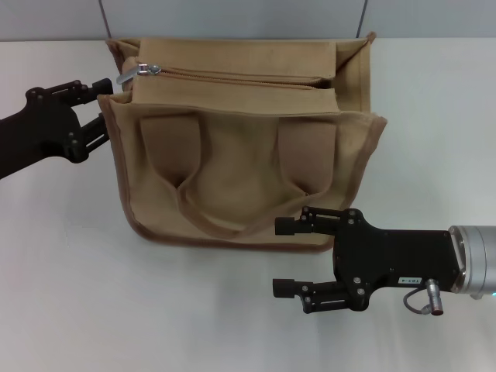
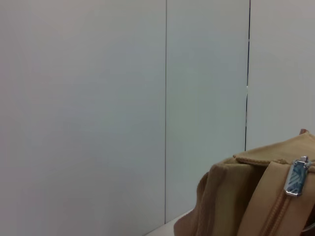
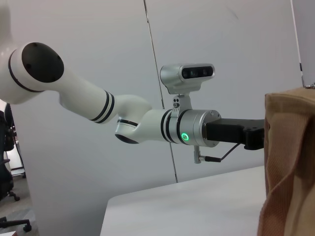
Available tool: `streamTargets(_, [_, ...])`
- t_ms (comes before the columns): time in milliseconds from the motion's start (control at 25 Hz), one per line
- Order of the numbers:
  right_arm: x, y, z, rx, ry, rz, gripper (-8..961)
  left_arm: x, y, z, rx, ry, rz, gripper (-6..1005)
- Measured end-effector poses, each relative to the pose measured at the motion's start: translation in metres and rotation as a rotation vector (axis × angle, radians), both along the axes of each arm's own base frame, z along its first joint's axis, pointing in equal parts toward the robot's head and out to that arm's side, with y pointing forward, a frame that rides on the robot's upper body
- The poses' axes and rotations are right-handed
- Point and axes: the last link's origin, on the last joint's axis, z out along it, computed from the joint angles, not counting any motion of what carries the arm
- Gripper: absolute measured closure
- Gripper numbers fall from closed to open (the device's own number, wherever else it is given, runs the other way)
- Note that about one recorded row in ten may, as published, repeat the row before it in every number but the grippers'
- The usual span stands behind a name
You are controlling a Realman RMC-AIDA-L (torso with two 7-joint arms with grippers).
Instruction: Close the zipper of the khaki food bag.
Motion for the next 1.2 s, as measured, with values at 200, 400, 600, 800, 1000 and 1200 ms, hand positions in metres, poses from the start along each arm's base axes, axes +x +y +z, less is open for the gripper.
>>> streamTargets(200, [0.0, 0.0, 0.0, 0.0, 0.0, 0.001, 152, 0.0, 0.002, 0.0, 0.003, 0.001, 0.006, 580])
streamTargets(400, [0.0, 0.0, 0.0, -0.001, 0.001, 0.0, 153, 0.0, 0.002, 0.0, 0.004, 0.003, 0.008, 741])
streamTargets(600, [0.0, 0.0, 0.0, -0.002, 0.001, -0.002, 153, 0.0, 0.003, 0.0, 0.003, 0.002, 0.009, 996])
streamTargets(800, [0.0, -0.001, 0.0, -0.004, 0.002, -0.004, 153, 0.0, 0.003, 0.001, 0.013, -0.009, 0.013, 1001])
streamTargets(1000, [0.0, -0.001, -0.001, -0.006, 0.003, -0.005, 153, 0.001, 0.001, 0.006, 0.036, -0.047, 0.012, 1001])
streamTargets(1200, [-0.002, -0.001, 0.001, -0.005, 0.02, -0.002, 152, 0.009, -0.005, 0.015, 0.014, -0.109, -0.041, 1001])
